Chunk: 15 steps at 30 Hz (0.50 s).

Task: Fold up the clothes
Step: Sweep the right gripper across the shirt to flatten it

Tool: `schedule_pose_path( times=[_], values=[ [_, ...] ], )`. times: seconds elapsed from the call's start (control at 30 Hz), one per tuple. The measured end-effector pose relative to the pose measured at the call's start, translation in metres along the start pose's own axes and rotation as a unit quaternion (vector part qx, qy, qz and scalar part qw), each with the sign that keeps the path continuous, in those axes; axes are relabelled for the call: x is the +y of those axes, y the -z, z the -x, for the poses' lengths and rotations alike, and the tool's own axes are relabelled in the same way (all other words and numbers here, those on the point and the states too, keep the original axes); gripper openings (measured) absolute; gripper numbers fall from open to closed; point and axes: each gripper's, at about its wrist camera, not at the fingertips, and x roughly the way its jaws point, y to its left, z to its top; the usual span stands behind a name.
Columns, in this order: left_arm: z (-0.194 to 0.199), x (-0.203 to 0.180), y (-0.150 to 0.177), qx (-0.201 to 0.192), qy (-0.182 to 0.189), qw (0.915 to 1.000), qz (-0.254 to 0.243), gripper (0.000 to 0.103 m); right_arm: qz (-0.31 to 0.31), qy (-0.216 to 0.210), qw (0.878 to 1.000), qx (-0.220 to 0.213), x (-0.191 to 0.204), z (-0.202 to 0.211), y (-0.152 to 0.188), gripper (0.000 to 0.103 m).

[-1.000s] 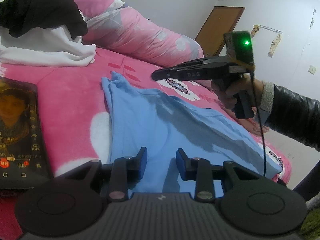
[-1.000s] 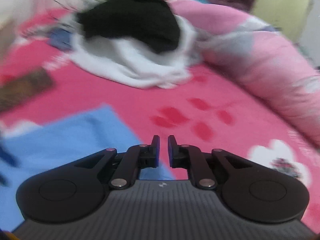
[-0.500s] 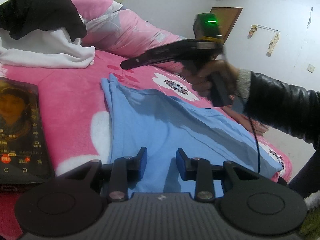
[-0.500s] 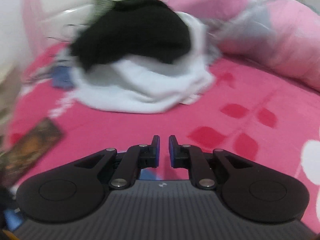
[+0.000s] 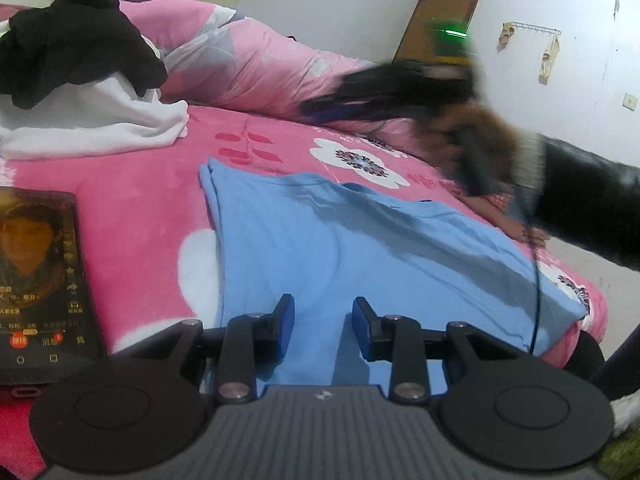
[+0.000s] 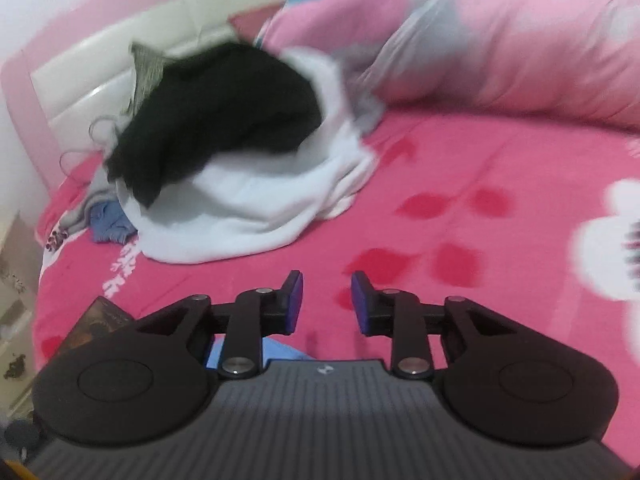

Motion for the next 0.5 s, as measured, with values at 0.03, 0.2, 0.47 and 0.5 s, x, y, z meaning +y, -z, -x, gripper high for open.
schedule_pose_path(
  times=[0.03,0.2,0.47,0.5],
  values=[
    [0.000,0.000,0.000,-0.001,0.000,1.0000,0.000,0.033,0.001,0.019,1.000,-0.015,-0.001,0.025,0.005,0.040],
    [0.001,0.002,-0.003,0.005,0.001,1.0000,-0.001,0.033,0.003,0.072,0.997,-0.026,-0.012,0.099,0.041,0.048],
    [0.001,-0.007,-0.003,0.014,-0.020,0.9995,-0.021,0.033,0.049,0.008,0.995,0.087,-0.008,0.069,0.074,0.031],
    [0.002,-0.007,-0.003,0.015,-0.021,0.9995,-0.021,0.033,0.045,0.014,0.994,0.098,-0.011,0.059,0.075,0.029]
  ],
)
